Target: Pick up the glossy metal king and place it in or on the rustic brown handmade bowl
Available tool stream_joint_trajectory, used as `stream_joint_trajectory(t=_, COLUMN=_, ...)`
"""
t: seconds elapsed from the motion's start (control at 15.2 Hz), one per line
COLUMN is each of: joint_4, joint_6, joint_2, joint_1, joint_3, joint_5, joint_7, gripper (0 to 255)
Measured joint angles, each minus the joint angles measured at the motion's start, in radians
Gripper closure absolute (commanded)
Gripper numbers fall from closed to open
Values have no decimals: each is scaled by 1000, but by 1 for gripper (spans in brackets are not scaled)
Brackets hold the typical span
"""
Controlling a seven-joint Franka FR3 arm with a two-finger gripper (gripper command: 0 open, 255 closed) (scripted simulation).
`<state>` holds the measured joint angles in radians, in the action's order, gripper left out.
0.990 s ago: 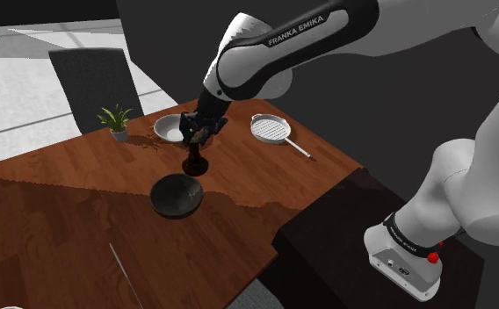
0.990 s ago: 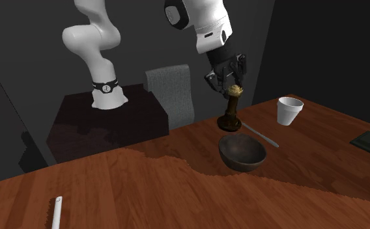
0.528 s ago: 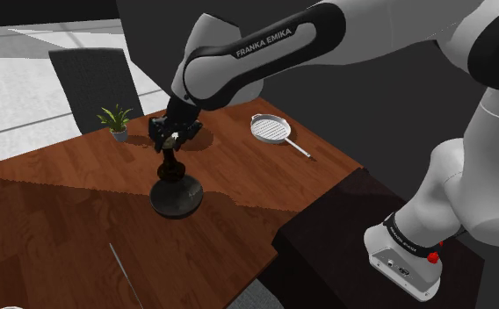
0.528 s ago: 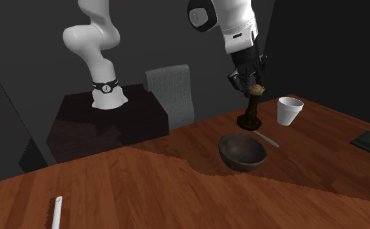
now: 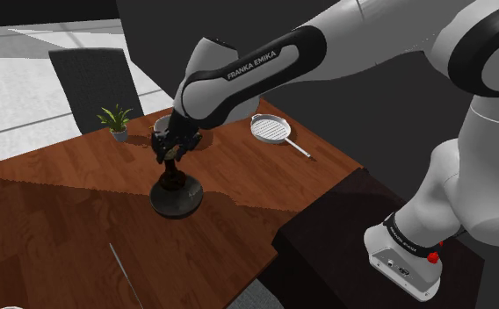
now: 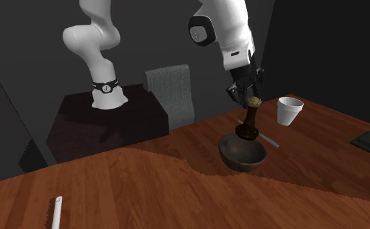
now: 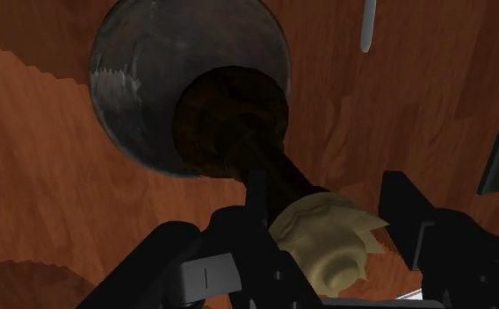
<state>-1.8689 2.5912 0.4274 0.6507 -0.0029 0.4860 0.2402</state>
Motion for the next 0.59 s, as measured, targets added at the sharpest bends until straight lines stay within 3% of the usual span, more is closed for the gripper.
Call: stream_joint_trajectory(t=0.59, joint_4=-5, joint_6=80, joint_2=79, joint_1=-19, joint_3=29, joint_5=46, joint_7=-59, gripper=255)
